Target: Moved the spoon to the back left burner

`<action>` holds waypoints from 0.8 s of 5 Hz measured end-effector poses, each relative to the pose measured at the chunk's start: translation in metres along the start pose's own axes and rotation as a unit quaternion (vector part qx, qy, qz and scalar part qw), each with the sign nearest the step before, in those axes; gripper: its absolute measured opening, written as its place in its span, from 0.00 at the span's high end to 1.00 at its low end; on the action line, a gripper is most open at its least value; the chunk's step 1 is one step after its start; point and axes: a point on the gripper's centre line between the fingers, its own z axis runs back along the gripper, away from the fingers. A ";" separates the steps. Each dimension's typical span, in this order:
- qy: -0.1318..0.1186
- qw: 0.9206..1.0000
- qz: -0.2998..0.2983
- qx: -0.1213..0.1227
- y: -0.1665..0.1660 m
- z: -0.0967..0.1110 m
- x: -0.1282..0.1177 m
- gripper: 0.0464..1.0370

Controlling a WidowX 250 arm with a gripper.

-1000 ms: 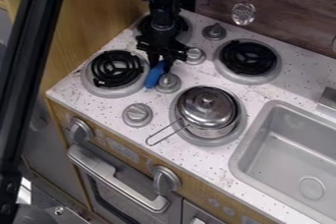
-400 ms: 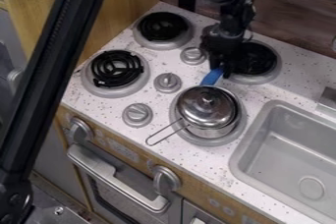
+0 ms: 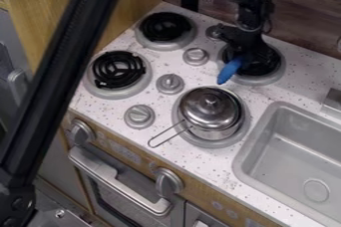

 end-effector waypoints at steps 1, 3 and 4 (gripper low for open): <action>0.006 1.000 0.009 -0.012 -0.010 -0.008 0.004 0.70; 0.014 1.000 0.016 -0.014 -0.012 -0.013 -0.004 0.32; 0.009 0.999 0.032 -0.001 -0.008 0.006 -0.025 0.07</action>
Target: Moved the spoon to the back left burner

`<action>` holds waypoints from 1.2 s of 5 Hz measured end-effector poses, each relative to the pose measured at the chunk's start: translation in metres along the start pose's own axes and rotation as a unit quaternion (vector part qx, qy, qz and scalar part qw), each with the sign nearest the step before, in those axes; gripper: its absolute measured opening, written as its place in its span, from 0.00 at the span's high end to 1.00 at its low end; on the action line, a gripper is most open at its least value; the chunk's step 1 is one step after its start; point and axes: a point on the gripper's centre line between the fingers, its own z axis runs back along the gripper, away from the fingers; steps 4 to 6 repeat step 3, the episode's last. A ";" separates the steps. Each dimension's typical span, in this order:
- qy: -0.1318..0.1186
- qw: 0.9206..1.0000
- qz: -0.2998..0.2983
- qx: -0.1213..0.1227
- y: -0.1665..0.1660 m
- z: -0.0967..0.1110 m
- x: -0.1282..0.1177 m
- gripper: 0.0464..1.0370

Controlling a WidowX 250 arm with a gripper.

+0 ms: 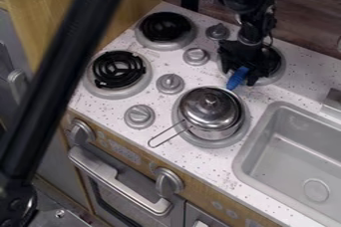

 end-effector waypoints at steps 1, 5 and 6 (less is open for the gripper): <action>-0.041 0.999 0.015 -0.010 0.003 0.047 -0.012 0.04; -0.009 0.998 0.031 -0.058 -0.003 0.077 -0.062 0.04; -0.009 0.998 0.031 -0.058 -0.003 0.077 -0.062 0.04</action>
